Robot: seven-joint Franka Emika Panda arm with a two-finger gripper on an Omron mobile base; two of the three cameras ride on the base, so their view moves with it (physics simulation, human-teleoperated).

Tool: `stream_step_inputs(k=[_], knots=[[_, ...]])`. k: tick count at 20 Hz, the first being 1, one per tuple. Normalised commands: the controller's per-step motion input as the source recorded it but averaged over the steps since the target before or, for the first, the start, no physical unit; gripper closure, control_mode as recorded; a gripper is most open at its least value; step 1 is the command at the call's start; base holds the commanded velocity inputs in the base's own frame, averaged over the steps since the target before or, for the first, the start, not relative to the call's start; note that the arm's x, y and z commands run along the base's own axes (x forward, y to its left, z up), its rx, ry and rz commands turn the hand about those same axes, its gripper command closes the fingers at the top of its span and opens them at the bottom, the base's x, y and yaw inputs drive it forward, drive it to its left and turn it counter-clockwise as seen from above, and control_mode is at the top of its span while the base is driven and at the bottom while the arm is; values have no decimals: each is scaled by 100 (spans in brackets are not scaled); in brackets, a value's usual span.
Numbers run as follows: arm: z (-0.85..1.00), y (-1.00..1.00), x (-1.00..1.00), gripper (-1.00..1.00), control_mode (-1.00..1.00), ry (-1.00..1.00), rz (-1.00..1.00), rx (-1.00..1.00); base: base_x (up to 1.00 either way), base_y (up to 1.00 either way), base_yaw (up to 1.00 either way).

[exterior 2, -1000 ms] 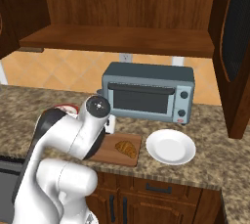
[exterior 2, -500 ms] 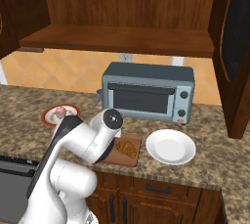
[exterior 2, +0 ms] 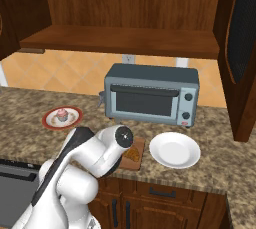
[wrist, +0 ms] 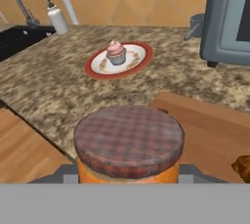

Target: From the different types of pastries on the counter, select a croissant and place it on the cutting board. Then retrieve a jar of jam from the cabinet and place it alongside the croissant on the cutting board.

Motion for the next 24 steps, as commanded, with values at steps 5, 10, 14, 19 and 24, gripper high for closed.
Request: stream_step_inputs(k=[5,10,14,19,24], knots=[[-11,1,2,100,-100,-18,1,0,0,0,0],[-5,11,-7,100,-100,-6,0,2,0,0,0],[-34,21,0,100,-100,-7,0,1,0,0,0],[-31,5,9,100,-100,-13,0,0,0,0,0],[-6,6,9,100,-100,-8,0,0,0,0,0]])
